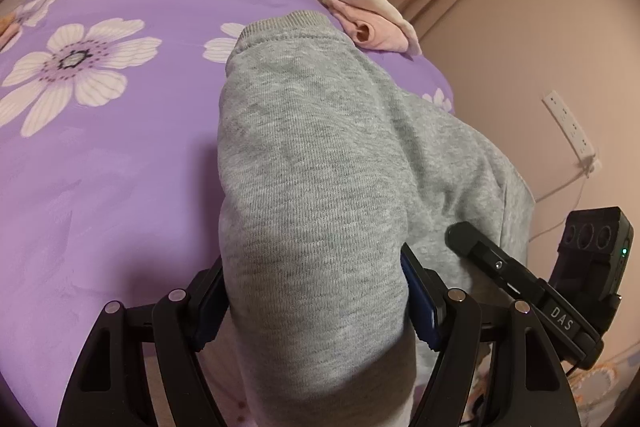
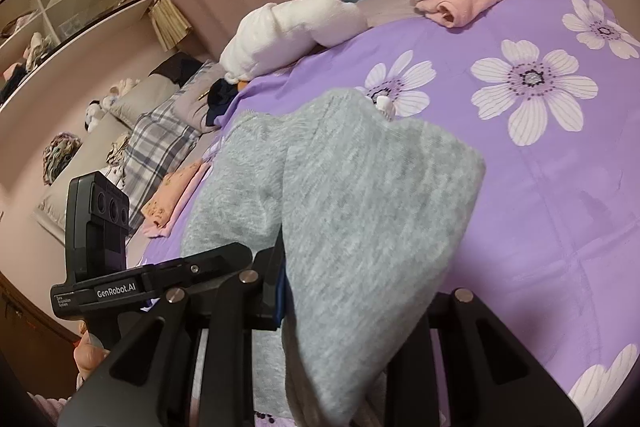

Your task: Fold small clothes

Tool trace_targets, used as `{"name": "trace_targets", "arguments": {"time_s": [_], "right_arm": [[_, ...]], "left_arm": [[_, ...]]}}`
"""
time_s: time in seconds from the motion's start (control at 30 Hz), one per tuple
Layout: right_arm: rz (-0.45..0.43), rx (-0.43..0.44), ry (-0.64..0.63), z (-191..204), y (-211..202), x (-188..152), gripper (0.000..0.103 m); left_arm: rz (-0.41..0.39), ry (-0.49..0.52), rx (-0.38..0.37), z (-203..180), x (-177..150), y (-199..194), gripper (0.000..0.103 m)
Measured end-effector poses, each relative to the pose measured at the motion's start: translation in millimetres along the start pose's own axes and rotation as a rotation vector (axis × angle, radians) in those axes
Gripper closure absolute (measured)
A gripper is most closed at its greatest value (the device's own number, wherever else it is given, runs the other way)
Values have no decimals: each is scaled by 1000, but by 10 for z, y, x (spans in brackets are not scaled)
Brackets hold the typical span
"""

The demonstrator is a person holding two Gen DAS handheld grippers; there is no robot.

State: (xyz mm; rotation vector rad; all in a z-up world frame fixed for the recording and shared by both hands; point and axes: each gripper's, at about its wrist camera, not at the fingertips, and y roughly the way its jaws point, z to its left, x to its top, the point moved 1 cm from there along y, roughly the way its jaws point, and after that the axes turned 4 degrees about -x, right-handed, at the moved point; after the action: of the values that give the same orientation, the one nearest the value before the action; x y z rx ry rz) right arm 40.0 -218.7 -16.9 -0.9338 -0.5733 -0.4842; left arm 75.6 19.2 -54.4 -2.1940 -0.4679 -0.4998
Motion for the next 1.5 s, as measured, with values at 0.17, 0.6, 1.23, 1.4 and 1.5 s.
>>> {"name": "trace_targets", "arguments": {"time_s": [0.17,0.6,1.23,1.4,1.5], "right_arm": [[13,11,-21,142,51,-34,77],[37,40,-70,422,259,-30,77],[55,50,-99,604,631,135,77],[57,53,-101,638,726,179,77],[57,54,-102,653,774,207,77]], "left_arm": [[-17,-13,11,82,-39,-105,28],[-61,-43,42,310,-90,-369,28],[-72,-49,75,548,128,-399,28],[-73,-44,89,599,205,-389,28],[-74,-43,94,626,251,-375,28]]}}
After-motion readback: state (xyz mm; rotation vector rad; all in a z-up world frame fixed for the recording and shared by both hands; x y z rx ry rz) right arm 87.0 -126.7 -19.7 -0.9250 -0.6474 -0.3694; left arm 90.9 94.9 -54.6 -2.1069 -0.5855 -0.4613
